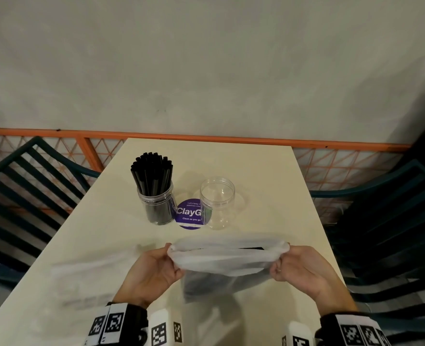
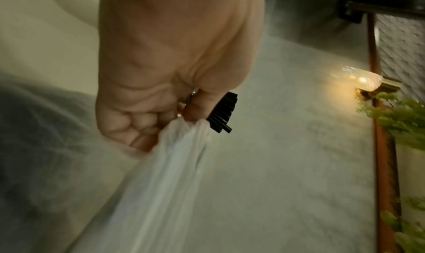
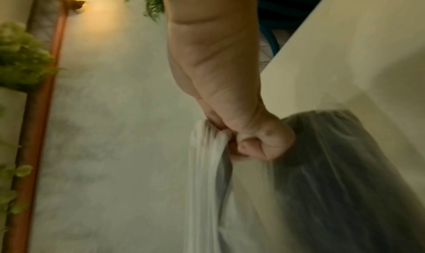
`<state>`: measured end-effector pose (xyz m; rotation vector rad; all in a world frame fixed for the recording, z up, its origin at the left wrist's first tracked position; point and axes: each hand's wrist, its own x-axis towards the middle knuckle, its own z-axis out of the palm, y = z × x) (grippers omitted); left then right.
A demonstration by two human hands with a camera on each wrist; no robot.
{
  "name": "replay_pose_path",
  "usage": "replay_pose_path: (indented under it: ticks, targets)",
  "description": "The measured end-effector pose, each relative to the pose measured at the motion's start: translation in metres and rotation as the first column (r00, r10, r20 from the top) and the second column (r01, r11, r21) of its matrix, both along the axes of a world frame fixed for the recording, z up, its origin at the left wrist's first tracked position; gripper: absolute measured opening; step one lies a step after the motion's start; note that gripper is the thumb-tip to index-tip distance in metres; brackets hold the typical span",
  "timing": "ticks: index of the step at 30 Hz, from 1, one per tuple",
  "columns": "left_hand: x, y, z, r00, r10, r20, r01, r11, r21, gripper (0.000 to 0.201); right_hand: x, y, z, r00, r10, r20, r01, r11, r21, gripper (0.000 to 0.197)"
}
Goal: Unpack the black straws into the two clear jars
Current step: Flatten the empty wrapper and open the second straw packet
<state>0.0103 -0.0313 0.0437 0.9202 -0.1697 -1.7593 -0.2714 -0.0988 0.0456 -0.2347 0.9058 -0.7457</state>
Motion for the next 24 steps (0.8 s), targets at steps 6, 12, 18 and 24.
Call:
replay_pose_path:
  ticks: [6, 12, 18, 24]
  targets:
    - [-0.004, 0.002, 0.006, 0.999, 0.006, 0.031, -0.004, 0.998, -0.057, 0.033, 0.005, 0.006, 0.004, 0.999, 0.017, 0.040, -0.010, 0.986, -0.168, 0.028]
    - [-0.022, 0.002, 0.015, 0.861, 0.044, 0.507, 0.014, 0.994, -0.111, 0.045, 0.015, 0.012, -0.002, 0.757, -0.094, -0.647, -0.261, 0.864, -0.431, 0.028]
    - [-0.022, 0.001, 0.007, 0.370, 0.067, 0.927, 0.024, 0.996, -0.082, 0.039, 0.006, 0.002, 0.000, 0.390, -0.407, -0.826, -0.360, 0.758, -0.543, 0.009]
    - [-0.004, 0.004, 0.004, 0.189, 0.070, 0.979, 0.048, 0.996, -0.080, 0.016, 0.003, 0.004, 0.001, 0.667, -0.254, -0.701, -0.190, 0.851, -0.489, 0.009]
